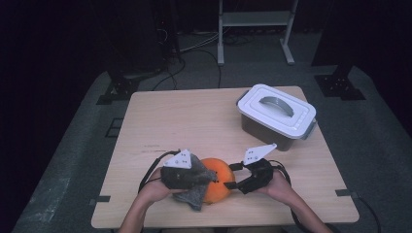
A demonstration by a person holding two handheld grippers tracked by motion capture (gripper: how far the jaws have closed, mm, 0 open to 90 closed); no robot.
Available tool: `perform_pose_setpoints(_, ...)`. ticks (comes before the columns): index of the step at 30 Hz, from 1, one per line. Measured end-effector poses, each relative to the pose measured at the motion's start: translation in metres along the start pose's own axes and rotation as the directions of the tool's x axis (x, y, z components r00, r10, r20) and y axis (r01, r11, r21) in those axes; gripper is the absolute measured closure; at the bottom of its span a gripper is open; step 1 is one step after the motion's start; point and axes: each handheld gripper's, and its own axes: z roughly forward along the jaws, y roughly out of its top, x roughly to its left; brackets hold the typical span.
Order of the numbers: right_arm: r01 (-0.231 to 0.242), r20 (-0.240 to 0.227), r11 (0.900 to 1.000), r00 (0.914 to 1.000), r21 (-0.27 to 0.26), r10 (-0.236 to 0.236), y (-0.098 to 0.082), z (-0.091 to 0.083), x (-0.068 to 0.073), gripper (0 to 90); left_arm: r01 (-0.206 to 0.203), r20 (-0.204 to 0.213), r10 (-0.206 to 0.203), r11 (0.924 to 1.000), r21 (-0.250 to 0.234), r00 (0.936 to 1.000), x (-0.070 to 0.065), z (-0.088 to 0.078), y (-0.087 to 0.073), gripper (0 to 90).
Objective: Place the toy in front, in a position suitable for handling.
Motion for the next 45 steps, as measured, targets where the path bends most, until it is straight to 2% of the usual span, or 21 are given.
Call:
perform_pose_setpoints(3,0.009,0.025,1.0,0.9996,0.02,-0.01,0.0,0.003,0.003,35.7,-0.017,-0.014,0.018,0.9998,0.007,0.9997,-0.003,0.0,0.004,76.1)
perform_pose_setpoints(6,0.049,0.046,0.998,0.9977,0.027,-0.05,0.001,0.002,0.008,46.0,-0.032,-0.016,0.031,0.9992,-0.025,0.9994,-0.006,-0.004,0.011,76.2)
perform_pose_setpoints(8,0.087,0.037,0.996,0.9955,0.018,-0.087,0.002,0.002,0.014,49.8,-0.038,-0.008,0.038,0.9979,-0.052,0.9993,-0.009,-0.005,0.016,76.1)
perform_pose_setpoints(10,0.168,0.044,0.985,0.9846,0.025,-0.169,0.004,0.003,0.022,51.3,-0.046,-0.011,0.045,0.9971,-0.061,0.9989,-0.01,-0.006,0.018,76.0)
perform_pose_setpoints(11,0.21,0.045,0.977,0.9763,0.032,-0.212,0.005,0.004,0.028,52.0,-0.052,-0.015,0.051,0.9961,-0.071,0.9986,-0.012,-0.006,0.022,75.9)
perform_pose_setpoints(14,0.257,0.049,0.965,0.9647,0.047,-0.259,0.005,0.006,0.033,54.1,-0.047,-0.024,0.046,0.9968,-0.064,0.9986,-0.01,-0.007,0.02,76.0)
perform_pose_setpoints(16,0.261,0.053,0.964,0.9632,0.05,-0.263,0.005,0.005,0.032,54.8,-0.045,-0.024,0.044,0.9968,-0.065,0.9987,-0.008,-0.008,0.018,76.0)
perform_pose_setpoints(18,0.261,0.054,0.964,0.963,0.056,-0.264,0.003,0.003,0.029,55.4,0.002,-0.041,-0.005,0.9973,-0.073,0.9991,0.003,-0.012,0.007,75.9)
perform_pose_setpoints(21,0.245,0.054,0.968,0.9671,0.061,-0.248,0.001,0.0,0.024,55.1,0.047,-0.042,-0.05,0.9957,-0.08,0.9979,0.012,-0.014,-0.004,76.0)
perform_pose_setpoints(23,0.221,0.044,0.974,0.9738,0.052,-0.223,0.0,0.0,0.02,52.9,0.058,-0.032,-0.061,0.9949,-0.082,0.9976,0.013,-0.014,-0.006,76.0)
perform_pose_setpoints(24,0.221,0.044,0.974,0.9738,0.052,-0.223,0.0,0.0,0.02,52.9,0.058,-0.032,-0.061,0.9949,-0.082,0.9976,0.013,-0.014,-0.006,76.0)
perform_pose_setpoints(25,0.185,0.033,0.982,0.9819,0.046,-0.187,0.001,0.0,0.017,43.2,0.046,-0.021,-0.047,0.997,-0.062,0.9987,0.01,-0.011,-0.005,76.0)
perform_pose_setpoints(28,0.123,0.007,0.991,0.9923,0.048,-0.124,0.003,0.002,0.016,33.0,0.028,0.029,-0.027,0.9986,-0.045,0.9992,0.005,-0.007,-0.002,75.8)
perform_pose_setpoints(29,0.115,0.006,0.992,0.9934,0.052,-0.115,0.003,0.003,0.016,29.9,0.023,0.044,-0.021,0.9989,-0.041,0.9988,0.003,-0.006,-0.001,75.6)
perform_pose_setpoints(31,0.111,0.003,0.992,0.9938,0.058,-0.111,0.004,0.004,0.018,26.8,0.008,0.081,-0.005,0.9996,-0.027,0.9967,-0.001,-0.003,0.001,75.4)
perform_pose_setpoints(34,0.104,0.0,0.993,0.9946,0.055,-0.104,0.004,0.007,0.021,28.2,-0.006,0.103,0.008,0.9999,-0.015,0.9946,-0.004,-0.001,0.003,75.3)
perform_pose_setpoints(35,0.108,0.001,0.993,0.9941,0.055,-0.108,0.003,0.008,0.021,32.6,-0.01,0.095,0.012,0.9998,-0.015,0.9954,-0.005,0.0,0.004,75.3)
perform_pose_setpoints(37,0.147,0.022,0.988,0.9886,0.052,-0.149,0.002,0.007,0.023,42.6,-0.021,0.071,0.022,0.9996,-0.018,0.9972,-0.004,-0.002,0.006,75.5)
perform_pose_setpoints(39,0.176,0.035,0.983,0.9834,0.045,-0.178,0.002,0.005,0.024,48.3,-0.026,0.035,0.027,0.9993,-0.028,0.999,-0.004,-0.007,0.009,75.7)
perform_pose_setpoints(43,0.236,0.042,0.97,0.9703,0.049,-0.238,0.005,-0.001,0.025,50.9,-0.026,-0.013,0.025,0.9988,-0.041,0.9996,-0.002,-0.017,0.011,75.5)
perform_pose_setpoints(45,0.25,0.05,0.967,0.9663,0.046,-0.252,0.005,-0.007,0.024,51.1,-0.018,-0.034,0.017,0.9994,-0.029,0.9993,0.0,-0.017,0.009,75.5)
